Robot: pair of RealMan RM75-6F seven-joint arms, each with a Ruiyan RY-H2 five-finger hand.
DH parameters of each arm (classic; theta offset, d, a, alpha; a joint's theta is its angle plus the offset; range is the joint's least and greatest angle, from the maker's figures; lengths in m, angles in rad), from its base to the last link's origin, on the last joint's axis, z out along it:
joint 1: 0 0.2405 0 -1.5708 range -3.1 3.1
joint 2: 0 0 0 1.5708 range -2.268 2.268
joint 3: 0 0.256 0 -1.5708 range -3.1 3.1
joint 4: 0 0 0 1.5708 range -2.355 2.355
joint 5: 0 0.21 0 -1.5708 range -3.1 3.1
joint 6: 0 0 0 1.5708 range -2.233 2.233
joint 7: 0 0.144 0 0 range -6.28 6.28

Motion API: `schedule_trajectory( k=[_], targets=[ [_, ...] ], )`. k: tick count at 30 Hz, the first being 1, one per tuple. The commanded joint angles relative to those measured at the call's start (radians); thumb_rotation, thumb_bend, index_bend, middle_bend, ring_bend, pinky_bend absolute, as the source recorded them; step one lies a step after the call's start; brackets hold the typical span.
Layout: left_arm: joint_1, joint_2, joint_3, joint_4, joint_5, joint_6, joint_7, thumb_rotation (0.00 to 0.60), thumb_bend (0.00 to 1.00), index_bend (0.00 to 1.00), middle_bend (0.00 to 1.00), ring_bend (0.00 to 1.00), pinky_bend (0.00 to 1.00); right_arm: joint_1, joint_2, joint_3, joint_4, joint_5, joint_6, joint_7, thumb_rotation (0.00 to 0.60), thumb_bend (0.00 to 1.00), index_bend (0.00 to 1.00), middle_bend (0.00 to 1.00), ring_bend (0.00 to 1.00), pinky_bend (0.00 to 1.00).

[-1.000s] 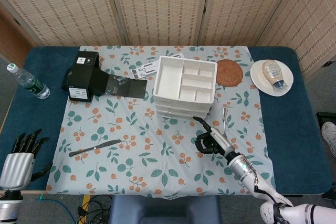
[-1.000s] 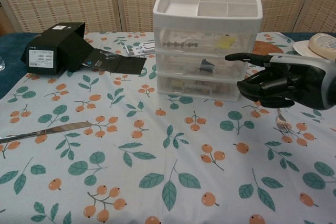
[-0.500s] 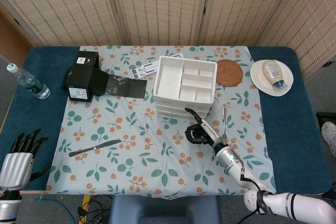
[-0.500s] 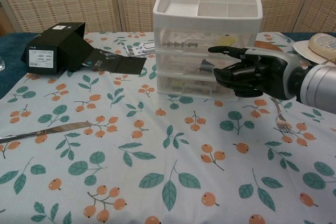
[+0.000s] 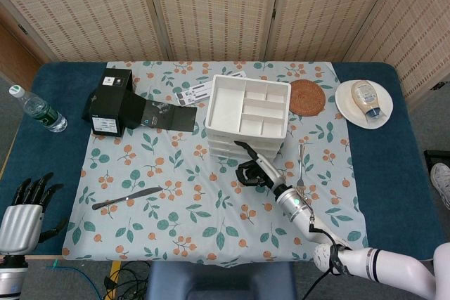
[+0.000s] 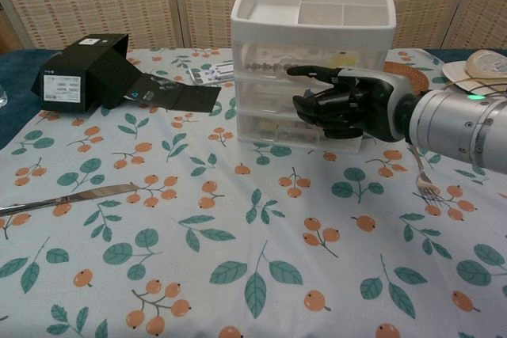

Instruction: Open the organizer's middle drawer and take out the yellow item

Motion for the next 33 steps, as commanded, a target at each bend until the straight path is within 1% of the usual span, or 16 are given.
schedule_trajectory(
  k=[1, 8, 13, 21, 28, 33],
  targets=[
    [0.001, 0.001, 0.0, -0.001, -0.001, -0.001, 0.001, 0.6, 0.22, 0.23, 0.11, 0.13, 0.08, 0.008, -0.006, 0.005, 0.008, 0.004, -0.008, -0.002, 0.6, 0.54, 0.0, 0.76, 0.95, 1.0],
    [0.004, 0.002, 0.001, -0.003, -0.004, -0.001, 0.004, 0.6, 0.22, 0.23, 0.11, 0.13, 0.08, 0.02, -0.015, 0.012, 0.024, 0.015, -0.02, -0.012, 0.6, 0.54, 0.0, 0.76, 0.95, 1.0],
    [0.003, 0.003, 0.001, -0.006, -0.004, -0.002, 0.008, 0.6, 0.22, 0.23, 0.11, 0.13, 0.08, 0.026, -0.021, 0.015, 0.036, 0.018, -0.026, -0.016, 0.6, 0.57, 0.0, 0.76, 0.95, 1.0],
    [0.006, 0.005, 0.001, -0.009, -0.007, -0.001, 0.012, 0.6, 0.22, 0.23, 0.11, 0.13, 0.08, 0.028, -0.025, 0.018, 0.046, 0.008, -0.033, -0.009, 0.6, 0.58, 0.08, 0.76, 0.95, 1.0],
    [0.008, 0.005, 0.003, -0.01, -0.005, 0.0, 0.012, 0.6, 0.22, 0.23, 0.11, 0.13, 0.08, 0.016, -0.019, 0.008, 0.029, -0.016, -0.022, -0.008, 0.6, 0.58, 0.09, 0.76, 0.95, 1.0],
    [0.011, 0.004, 0.004, -0.008, -0.002, 0.003, 0.011, 0.6, 0.22, 0.23, 0.11, 0.13, 0.08, 0.004, -0.01, -0.009, 0.004, -0.036, -0.018, -0.008, 0.6, 0.58, 0.09, 0.75, 0.95, 1.0]
  ],
)
